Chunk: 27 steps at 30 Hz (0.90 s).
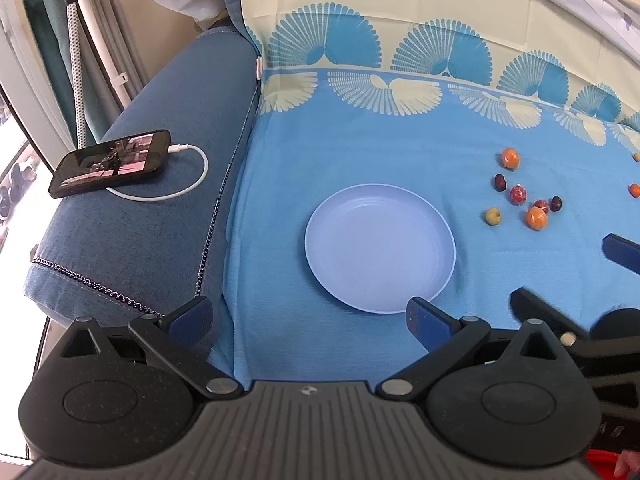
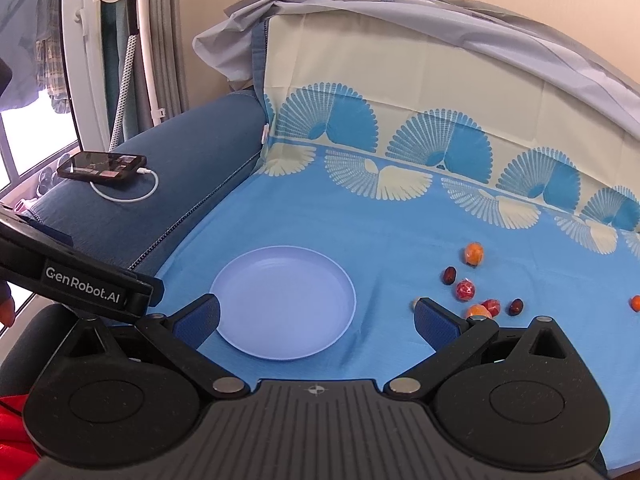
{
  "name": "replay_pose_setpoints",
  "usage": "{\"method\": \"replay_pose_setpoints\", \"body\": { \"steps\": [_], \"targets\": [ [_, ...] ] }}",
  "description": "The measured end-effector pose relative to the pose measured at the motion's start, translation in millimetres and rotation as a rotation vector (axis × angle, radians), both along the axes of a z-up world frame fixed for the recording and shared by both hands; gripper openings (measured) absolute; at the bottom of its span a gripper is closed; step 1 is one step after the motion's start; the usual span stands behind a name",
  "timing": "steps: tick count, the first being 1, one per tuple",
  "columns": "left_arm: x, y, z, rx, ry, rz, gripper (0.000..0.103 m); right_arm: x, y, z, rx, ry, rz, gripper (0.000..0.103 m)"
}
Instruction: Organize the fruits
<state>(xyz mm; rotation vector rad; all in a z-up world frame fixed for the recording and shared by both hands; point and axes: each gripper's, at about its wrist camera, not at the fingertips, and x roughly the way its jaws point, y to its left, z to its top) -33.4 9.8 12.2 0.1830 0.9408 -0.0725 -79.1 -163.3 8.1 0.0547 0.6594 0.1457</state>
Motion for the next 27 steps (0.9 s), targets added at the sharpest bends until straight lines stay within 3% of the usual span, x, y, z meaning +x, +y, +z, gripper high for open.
{"method": "replay_pose_setpoints", "body": {
  "steps": [7, 18, 27],
  "targets": [
    [12.3, -35.0, -4.5, 0.021, 0.001, -0.059, 0.103, 9.5, -52.3, -8.2, 0.046, -0.002, -0.177, 0.103],
    [47.3, -151.6, -32.8, 0.012, 0.082, -0.255, 0.103, 11.9, -179.8, -52.0, 0.079, 0.057, -0.511, 0.103],
    [95.3, -241.4, -72.1, 0.064, 0.130, -0.334, 0.103, 20.0, -339.6, -75.9, -0.003, -0.036, -0.844, 0.103]
  ]
}}
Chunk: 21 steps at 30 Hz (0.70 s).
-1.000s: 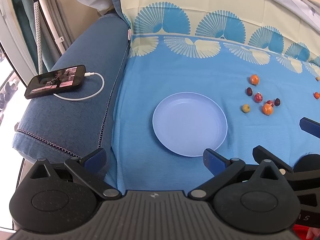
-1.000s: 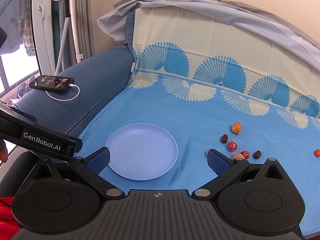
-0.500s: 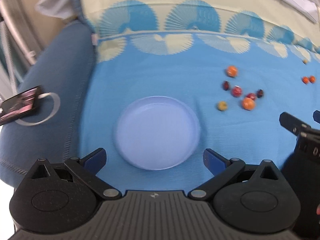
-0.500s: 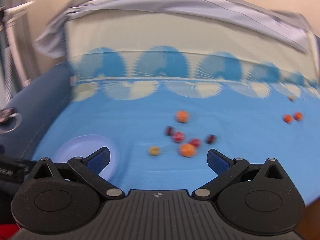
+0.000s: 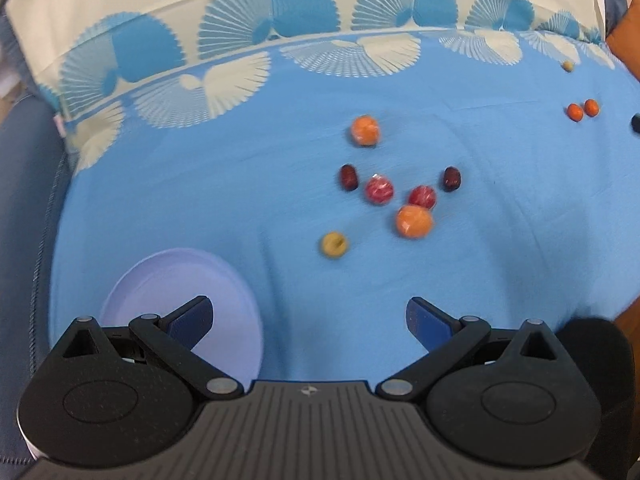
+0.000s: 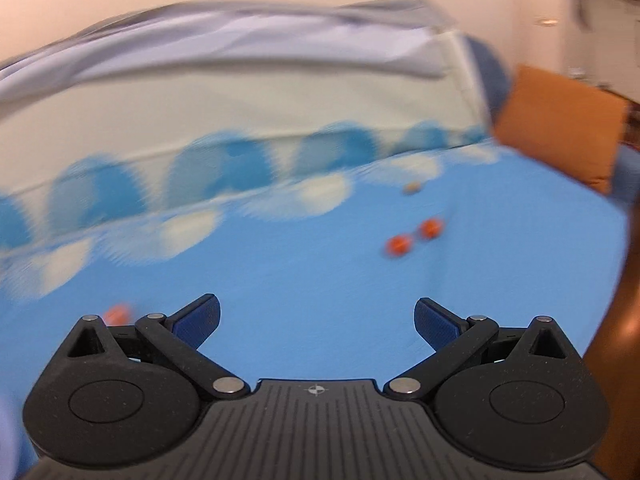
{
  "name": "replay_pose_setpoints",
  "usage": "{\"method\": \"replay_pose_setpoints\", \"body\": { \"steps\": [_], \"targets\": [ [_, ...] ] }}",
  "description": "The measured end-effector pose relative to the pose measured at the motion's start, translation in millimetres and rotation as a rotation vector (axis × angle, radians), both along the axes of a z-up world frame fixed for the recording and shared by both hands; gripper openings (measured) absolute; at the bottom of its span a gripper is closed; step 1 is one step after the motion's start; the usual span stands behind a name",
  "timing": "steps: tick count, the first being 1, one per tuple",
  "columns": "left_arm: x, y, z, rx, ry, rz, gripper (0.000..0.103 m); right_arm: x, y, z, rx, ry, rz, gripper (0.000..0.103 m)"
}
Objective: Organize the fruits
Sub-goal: 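Grasp a mandarin with the right gripper while the left gripper grasps a red plum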
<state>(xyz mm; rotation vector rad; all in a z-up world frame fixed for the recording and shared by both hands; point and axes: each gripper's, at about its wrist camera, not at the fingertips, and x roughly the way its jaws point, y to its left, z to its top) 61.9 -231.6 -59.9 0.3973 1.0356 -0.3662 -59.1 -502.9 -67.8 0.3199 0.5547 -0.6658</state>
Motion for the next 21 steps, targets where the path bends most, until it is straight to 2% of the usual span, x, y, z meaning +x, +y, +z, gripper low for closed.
{"method": "replay_pose_setpoints", "body": {
  "steps": [4, 7, 10, 13, 17, 21],
  "targets": [
    [27.3, -37.7, -14.6, 0.013, -0.005, -0.021, 0.103, 22.3, -84.7, -35.0, 0.047, -0.009, -0.137, 0.103],
    [54.7, -63.4, -29.0, 0.030, -0.003, -0.016, 0.103, 41.8, -128.1, -70.7, 0.092, 0.023, -0.169, 0.103],
    [86.5, -84.6, -47.2, 0.038, 0.032, 0.004, 0.103, 68.7, -160.8, -108.9, 0.129, 0.048, -0.184, 0.103],
    [115.9, -100.7, -69.6, 0.033, 0.130, 0.031, 0.103, 89.7, -181.6, -138.0, 0.133, 0.068, -0.217, 0.102],
    [142.7, -105.8, -92.0, -0.003, 0.208, 0.107, 0.102, 117.0, -203.8, -166.0, 0.121, 0.073, -0.245, 0.102],
    [155.4, -113.1, -105.6, -0.004, 0.230, 0.112, 0.102, 137.5, -222.1, -183.2, 0.119, 0.085, -0.269, 0.102]
  ]
}}
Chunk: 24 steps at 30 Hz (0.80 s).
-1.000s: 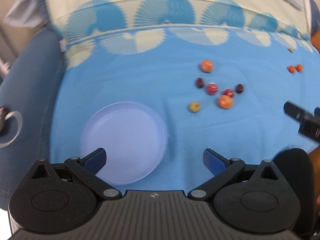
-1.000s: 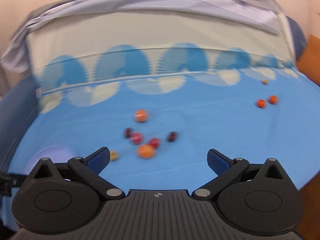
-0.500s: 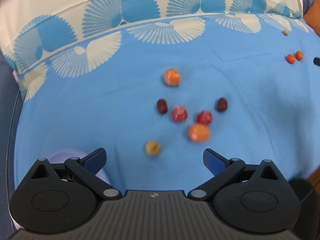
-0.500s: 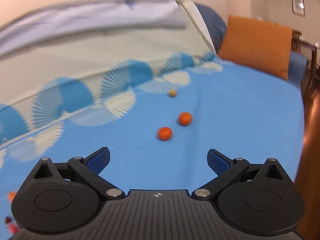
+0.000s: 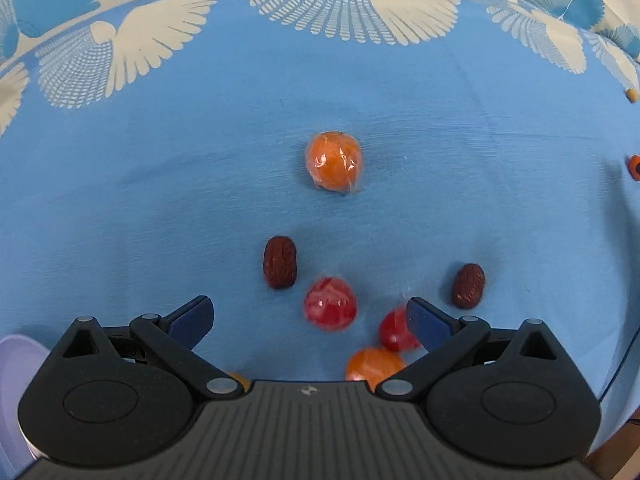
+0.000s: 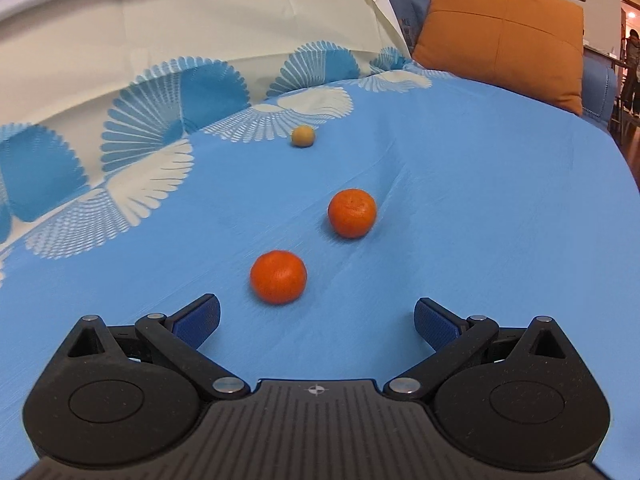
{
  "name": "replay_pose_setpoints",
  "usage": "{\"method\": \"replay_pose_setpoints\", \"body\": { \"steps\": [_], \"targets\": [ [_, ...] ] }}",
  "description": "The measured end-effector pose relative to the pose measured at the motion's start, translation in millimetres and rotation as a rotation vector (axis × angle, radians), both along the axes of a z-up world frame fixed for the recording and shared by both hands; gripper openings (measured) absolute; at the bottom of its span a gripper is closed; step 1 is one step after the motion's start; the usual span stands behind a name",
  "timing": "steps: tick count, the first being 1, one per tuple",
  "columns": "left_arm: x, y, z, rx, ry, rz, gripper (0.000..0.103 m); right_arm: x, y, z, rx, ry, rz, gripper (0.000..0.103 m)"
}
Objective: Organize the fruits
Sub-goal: 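Grasp a mandarin with the right gripper while the left gripper grasps a red plum, then carry both fruits over the plate and open both grippers to drop them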
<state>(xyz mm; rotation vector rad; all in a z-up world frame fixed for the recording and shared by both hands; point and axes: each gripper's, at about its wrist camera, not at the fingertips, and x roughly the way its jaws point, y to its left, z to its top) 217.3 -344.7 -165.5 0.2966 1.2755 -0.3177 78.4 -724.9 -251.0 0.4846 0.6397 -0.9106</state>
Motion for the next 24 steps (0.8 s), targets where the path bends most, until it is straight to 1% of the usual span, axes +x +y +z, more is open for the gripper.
{"method": "replay_pose_setpoints", "body": {
  "steps": [4, 5, 6, 7, 8, 9, 10, 11, 13, 16, 18, 22, 24],
  "targets": [
    [9.5, 0.4, -11.7, 0.010, 0.019, 0.007, 0.102, 18.6, -9.3, -13.4, -0.017, 0.040, 0.010, 0.102],
    [11.8, 2.0, -14.5, 0.011, 0.026, 0.017, 0.100, 23.2, -10.1, -16.6, -0.022, 0.050, 0.019, 0.102],
    [13.6, 3.6, -16.3, 0.011, 0.031, 0.026, 0.096, 26.8, -10.2, -18.0, -0.031, 0.062, 0.037, 0.102],
    [16.2, 4.2, -18.8, 0.012, 0.047, 0.026, 0.082, 31.0, -9.3, -19.8, -0.049, 0.081, 0.060, 0.100],
    [17.3, 4.2, -22.3, 0.013, 0.073, 0.018, 0.073, 34.5, -7.4, -20.7, -0.074, 0.093, 0.085, 0.091],
    [18.2, 3.4, -23.6, 0.018, 0.076, 0.011, 0.073, 34.9, -4.9, -19.2, -0.089, 0.077, 0.110, 0.082],
    [17.4, 2.5, -22.3, 0.015, 0.068, 0.004, 0.065, 35.2, -3.2, -17.2, -0.089, 0.057, 0.132, 0.055],
    [15.9, 1.2, -20.0, 0.003, 0.060, -0.013, 0.052, 35.4, -0.8, -15.4, -0.098, 0.052, 0.146, 0.036],
    [13.6, -2.0, -15.9, -0.003, 0.054, -0.046, 0.033, 36.2, 3.6, -12.5, -0.105, 0.073, 0.160, 0.036],
    [10.9, 1.6, -10.9, -0.027, 0.059, -0.053, 0.033, 29.9, 12.6, -3.8, -0.087, 0.057, 0.171, 0.036],
    [7.4, 8.1, -3.3, -0.040, 0.030, -0.064, 0.033, 22.4, 24.6, 8.0, -0.075, 0.032, 0.188, 0.036],
    [-8.7, 26.1, 18.7, -0.068, -0.014, -0.062, 0.033, 4.6, 67.5, 39.7, -0.107, -0.014, 0.296, 0.036],
    [-20.4, 38.2, 38.0, -0.084, -0.042, -0.058, 0.033, -5.5, 93.0, 59.4, -0.115, -0.047, 0.353, 0.036]
  ]
}}
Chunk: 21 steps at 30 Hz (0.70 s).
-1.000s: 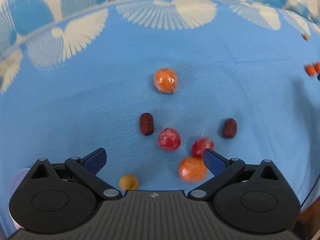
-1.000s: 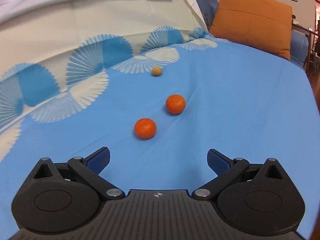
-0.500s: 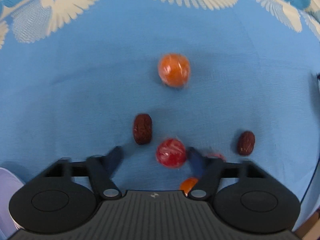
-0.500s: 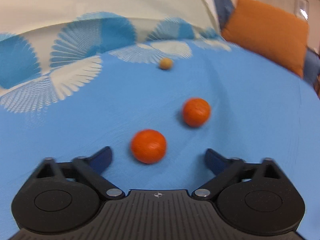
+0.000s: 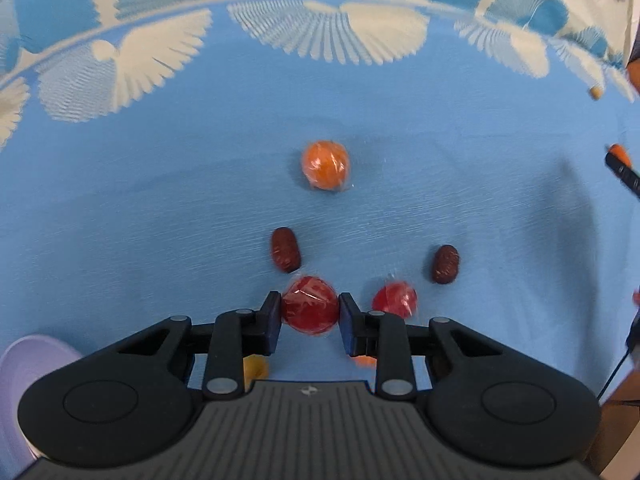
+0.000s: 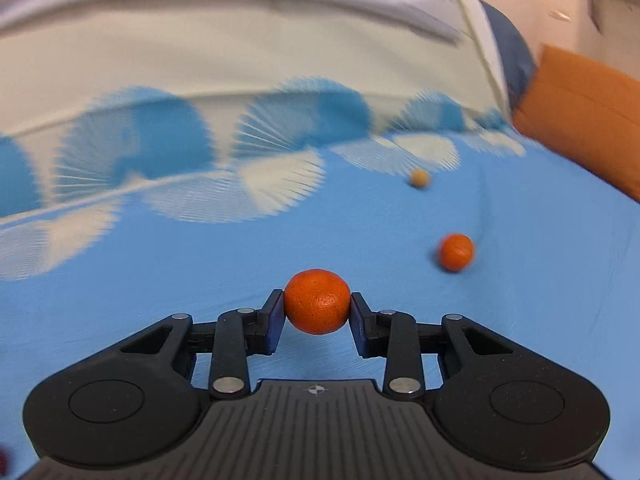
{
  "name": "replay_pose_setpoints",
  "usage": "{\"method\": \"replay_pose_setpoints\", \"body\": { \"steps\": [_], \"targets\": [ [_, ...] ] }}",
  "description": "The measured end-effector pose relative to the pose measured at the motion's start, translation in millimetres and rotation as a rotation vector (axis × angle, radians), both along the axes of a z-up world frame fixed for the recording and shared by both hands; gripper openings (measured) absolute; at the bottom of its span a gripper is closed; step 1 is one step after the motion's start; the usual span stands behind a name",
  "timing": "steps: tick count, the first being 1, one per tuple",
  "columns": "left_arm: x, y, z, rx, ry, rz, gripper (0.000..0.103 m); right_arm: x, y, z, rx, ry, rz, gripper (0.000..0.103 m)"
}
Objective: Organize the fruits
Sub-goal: 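Carry both fruits over the plate and open both grippers to drop them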
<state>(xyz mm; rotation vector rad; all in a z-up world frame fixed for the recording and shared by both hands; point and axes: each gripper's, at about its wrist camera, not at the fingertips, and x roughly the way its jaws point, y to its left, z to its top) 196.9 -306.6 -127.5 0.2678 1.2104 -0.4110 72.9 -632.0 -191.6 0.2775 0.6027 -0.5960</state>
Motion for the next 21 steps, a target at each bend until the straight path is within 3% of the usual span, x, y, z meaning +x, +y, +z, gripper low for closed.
{"method": "replay_pose_setpoints", "body": {
  "steps": [10, 17, 21],
  "targets": [
    [-75.8, 103.5, 106.5, -0.047, -0.146, 0.085, 0.033, -61.9, 168.3, 106.3, 0.065, -0.170, 0.266, 0.036],
    [-130.9, 199.2, 137.6, -0.076, -0.169, 0.198, 0.033, -104.3, 307.6, 138.5, 0.199, -0.122, 0.532, 0.036],
    [-158.1, 245.6, 145.1, -0.098, -0.198, 0.235, 0.033, -120.5, 374.4, 151.6, 0.178, -0.080, 0.663, 0.036]
  ]
}}
